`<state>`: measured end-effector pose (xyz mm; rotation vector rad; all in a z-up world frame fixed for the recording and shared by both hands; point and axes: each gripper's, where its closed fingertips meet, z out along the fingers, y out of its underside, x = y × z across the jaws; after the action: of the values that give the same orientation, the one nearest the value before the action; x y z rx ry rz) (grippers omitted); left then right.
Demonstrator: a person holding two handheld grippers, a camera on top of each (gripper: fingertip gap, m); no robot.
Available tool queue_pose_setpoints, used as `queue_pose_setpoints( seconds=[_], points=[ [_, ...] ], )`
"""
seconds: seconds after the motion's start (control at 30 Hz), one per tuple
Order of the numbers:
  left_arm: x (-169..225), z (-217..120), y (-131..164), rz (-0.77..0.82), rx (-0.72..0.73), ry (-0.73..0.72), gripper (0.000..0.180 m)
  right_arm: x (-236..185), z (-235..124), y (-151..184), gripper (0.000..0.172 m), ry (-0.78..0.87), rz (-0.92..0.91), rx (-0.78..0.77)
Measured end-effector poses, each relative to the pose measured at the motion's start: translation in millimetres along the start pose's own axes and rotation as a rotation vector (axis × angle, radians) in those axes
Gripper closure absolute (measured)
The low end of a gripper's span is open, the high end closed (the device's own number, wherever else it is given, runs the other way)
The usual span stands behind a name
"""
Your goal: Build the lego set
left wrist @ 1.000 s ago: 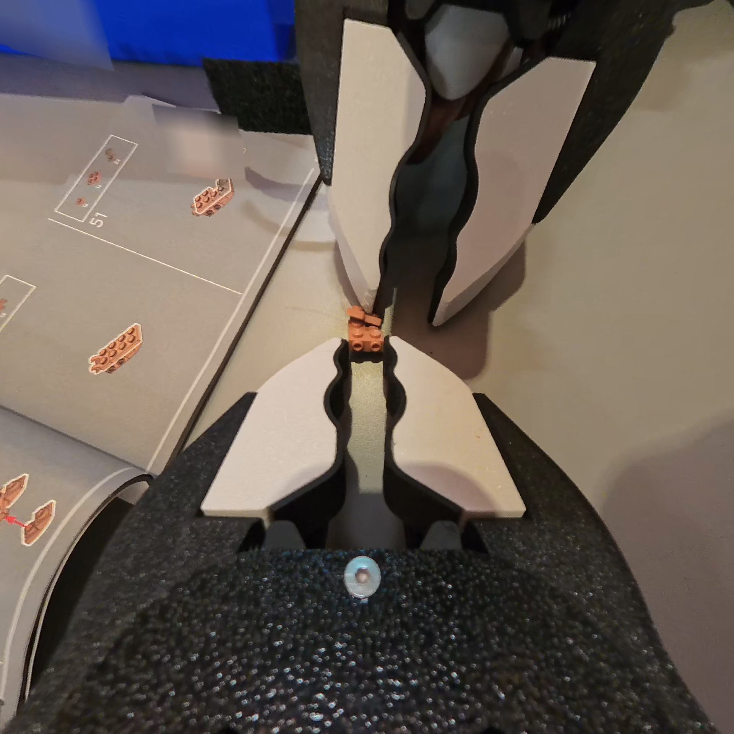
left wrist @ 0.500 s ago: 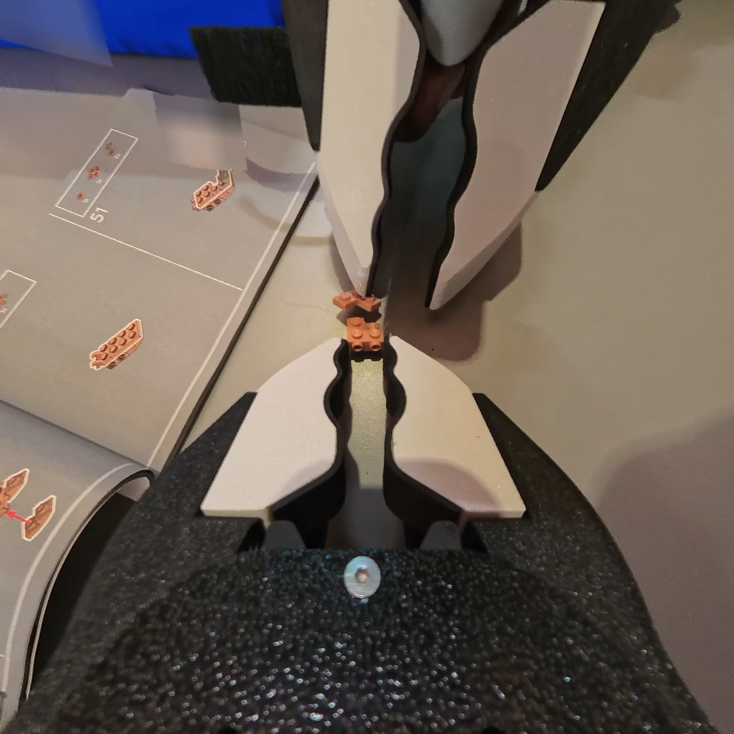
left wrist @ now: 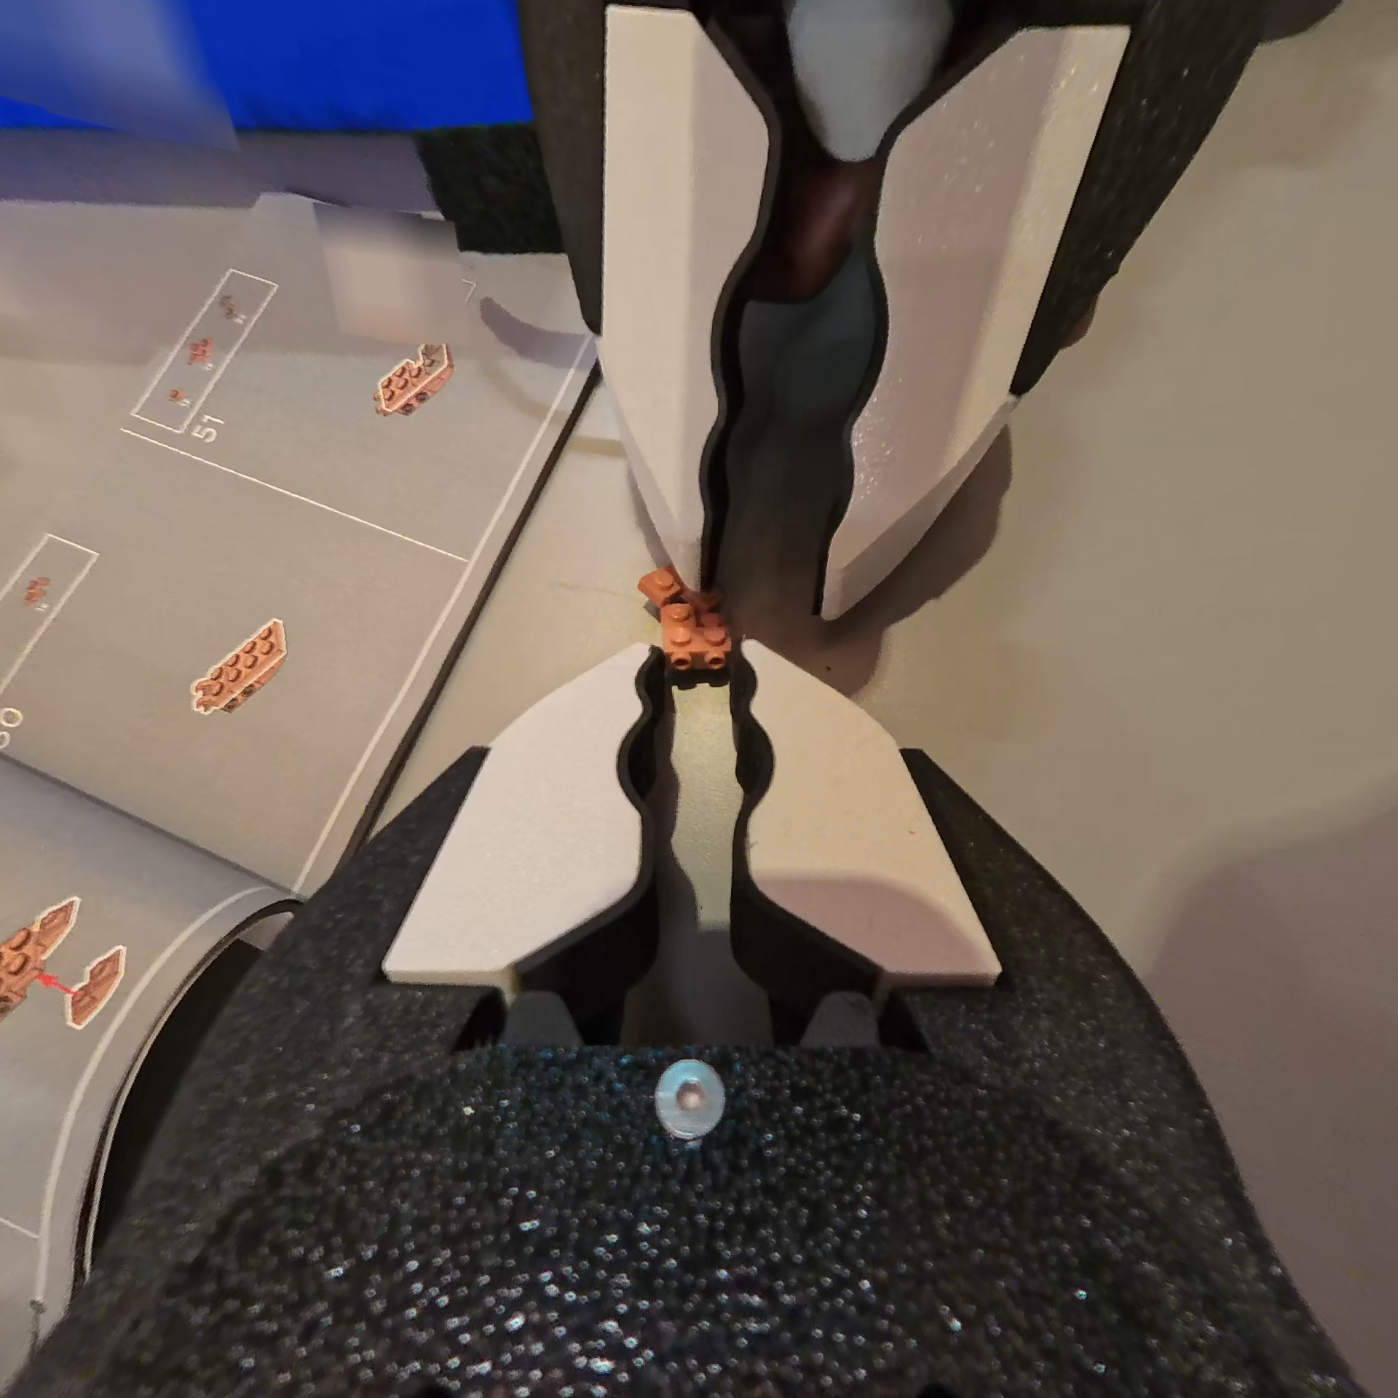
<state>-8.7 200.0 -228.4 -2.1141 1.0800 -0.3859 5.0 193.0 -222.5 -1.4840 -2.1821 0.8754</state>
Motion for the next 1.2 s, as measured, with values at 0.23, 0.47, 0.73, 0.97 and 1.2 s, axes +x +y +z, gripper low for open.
queue_pose_setpoints(
  seconds=[0.23, 0.47, 0.73, 0.97, 1.2],
  points=[
    [0, 0, 0, 0.001, 0.001, -0.005, 0.165, 8, -10, -1, 0.145, 0.023, -0.012, 0.011],
    [0, -1, 0, 0.006, 0.003, -0.009, 0.165, 18, -2, 14, 0.144, 0.061, 0.002, -0.059],
    [0, 0, -1, 0.016, 0.006, -0.016, 0.164, 12, 1, 10, 0.144, 0.055, 0.004, -0.049],
    [-2, 0, -1, 0.008, 0.005, -0.024, 0.164, 12, 1, 10, 0.144, 0.066, 0.018, -0.054],
    [-3, -2, 3, -0.023, -0.005, -0.017, 0.165, 20, -2, 10, 0.144, 0.100, -0.009, -0.051]
  ],
)
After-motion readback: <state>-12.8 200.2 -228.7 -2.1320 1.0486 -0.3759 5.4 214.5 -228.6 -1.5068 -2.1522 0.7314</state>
